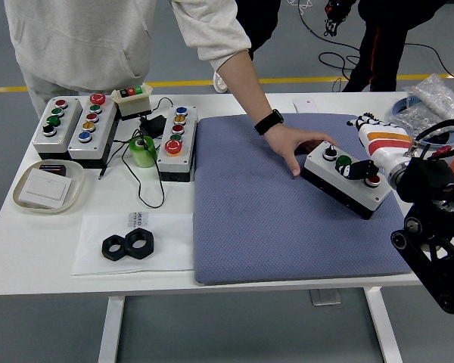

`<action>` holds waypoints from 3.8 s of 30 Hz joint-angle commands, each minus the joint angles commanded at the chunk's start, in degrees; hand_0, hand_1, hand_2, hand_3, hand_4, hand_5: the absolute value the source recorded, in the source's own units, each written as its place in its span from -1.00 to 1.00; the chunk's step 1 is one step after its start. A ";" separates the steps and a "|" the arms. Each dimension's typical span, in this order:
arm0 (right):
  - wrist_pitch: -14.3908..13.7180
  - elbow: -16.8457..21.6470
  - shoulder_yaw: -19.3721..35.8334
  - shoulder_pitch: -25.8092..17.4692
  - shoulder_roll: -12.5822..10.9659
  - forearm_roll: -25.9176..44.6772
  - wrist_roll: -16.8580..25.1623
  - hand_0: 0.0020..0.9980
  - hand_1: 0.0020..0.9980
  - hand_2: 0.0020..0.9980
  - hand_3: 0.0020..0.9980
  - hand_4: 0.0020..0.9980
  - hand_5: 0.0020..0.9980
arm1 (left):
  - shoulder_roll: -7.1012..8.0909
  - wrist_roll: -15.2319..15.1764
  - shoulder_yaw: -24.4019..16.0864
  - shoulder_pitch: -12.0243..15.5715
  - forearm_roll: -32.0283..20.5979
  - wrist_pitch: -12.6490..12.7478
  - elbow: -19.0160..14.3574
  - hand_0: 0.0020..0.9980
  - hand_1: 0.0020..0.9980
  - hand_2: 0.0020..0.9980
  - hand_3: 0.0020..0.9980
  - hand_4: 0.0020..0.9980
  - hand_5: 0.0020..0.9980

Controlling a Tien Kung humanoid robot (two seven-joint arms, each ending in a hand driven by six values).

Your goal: Pick up the button,place it on the desk,press the button,press the button

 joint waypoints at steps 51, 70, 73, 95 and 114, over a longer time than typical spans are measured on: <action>0.69 -9.50 -2.14 2.92 1.78 0.00 2.00 0.87 0.81 0.87 0.79 0.73 -0.35 | -0.08 -0.25 1.33 -0.77 -1.07 0.05 0.00 0.48 0.83 0.97 0.90 0.22 1.00; 0.29 -14.32 -2.07 4.01 3.93 0.00 2.30 0.84 0.76 0.83 0.78 0.73 -0.37 | -0.37 -0.43 2.06 -0.90 -1.69 0.16 0.00 0.49 0.83 0.97 0.90 0.21 1.00; 0.45 -14.87 -2.59 4.18 3.94 0.00 2.48 0.82 0.71 0.78 0.79 0.72 -0.39 | -0.39 -0.42 1.94 -0.92 -1.51 0.13 0.00 0.48 0.83 0.97 0.90 0.21 1.00; 0.88 -15.68 -3.54 3.41 3.79 0.00 2.22 -0.05 0.17 0.27 0.65 0.53 -0.77 | -0.47 -0.16 1.04 -0.14 -0.33 0.06 0.00 0.49 0.83 0.97 0.90 0.21 1.00; -3.31 -13.31 -3.36 3.40 3.00 0.00 0.30 -0.52 -0.49 -0.38 -0.08 0.15 -1.00 | -0.45 -0.08 0.96 -0.26 -0.29 0.02 0.00 0.48 0.83 0.97 0.90 0.22 1.00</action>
